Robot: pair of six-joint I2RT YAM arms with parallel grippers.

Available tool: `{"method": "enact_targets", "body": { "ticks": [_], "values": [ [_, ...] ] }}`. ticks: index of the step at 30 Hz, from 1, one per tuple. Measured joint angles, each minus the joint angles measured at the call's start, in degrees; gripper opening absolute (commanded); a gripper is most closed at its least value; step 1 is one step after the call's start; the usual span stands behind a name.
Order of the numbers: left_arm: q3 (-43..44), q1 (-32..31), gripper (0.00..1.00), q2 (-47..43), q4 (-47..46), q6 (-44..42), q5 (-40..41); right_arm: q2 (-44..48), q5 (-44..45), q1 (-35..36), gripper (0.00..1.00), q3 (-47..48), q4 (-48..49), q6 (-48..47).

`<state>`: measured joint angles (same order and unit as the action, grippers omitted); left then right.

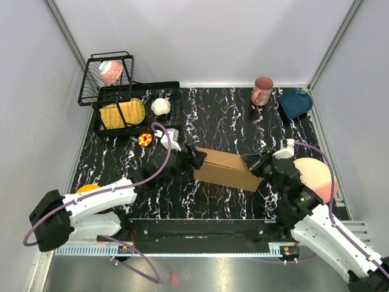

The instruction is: Fold the paper box

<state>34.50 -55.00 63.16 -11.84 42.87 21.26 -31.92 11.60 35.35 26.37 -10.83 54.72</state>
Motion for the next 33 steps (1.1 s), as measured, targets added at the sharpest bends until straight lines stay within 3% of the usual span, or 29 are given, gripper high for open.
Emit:
{"method": "enact_targets", "body": {
  "ticks": [9,13,17,19,22,26,33],
  "values": [
    [3.82,0.72,0.89,-7.17,12.76,-4.68,2.19,0.52,-0.79,0.00,0.00,-1.40,2.12,1.46],
    [6.67,4.37,0.85,-13.38,15.91,-6.60,0.79,0.52,-0.76,0.00,0.00,-1.44,2.19,1.46],
    [9.11,11.37,0.61,-16.74,15.96,-7.08,-6.88,0.50,-0.63,0.00,0.00,-1.20,1.68,1.18],
    [10.01,13.97,0.41,-16.52,15.06,-6.84,-12.02,0.48,-0.61,0.02,0.00,-0.87,1.14,0.83],
    [10.14,16.90,0.22,-14.47,12.90,-6.10,-20.48,0.46,-0.55,0.07,0.00,-0.46,0.39,0.13],
    [7.91,20.39,0.08,-10.47,7.30,-3.08,-30.12,0.44,-0.55,0.07,0.00,-0.44,0.33,-0.15],
    [0.85,24.83,0.00,-3.98,-9.29,6.12,-43.19,0.44,-0.57,0.07,0.00,-0.44,0.33,-0.59]
  ]
}}
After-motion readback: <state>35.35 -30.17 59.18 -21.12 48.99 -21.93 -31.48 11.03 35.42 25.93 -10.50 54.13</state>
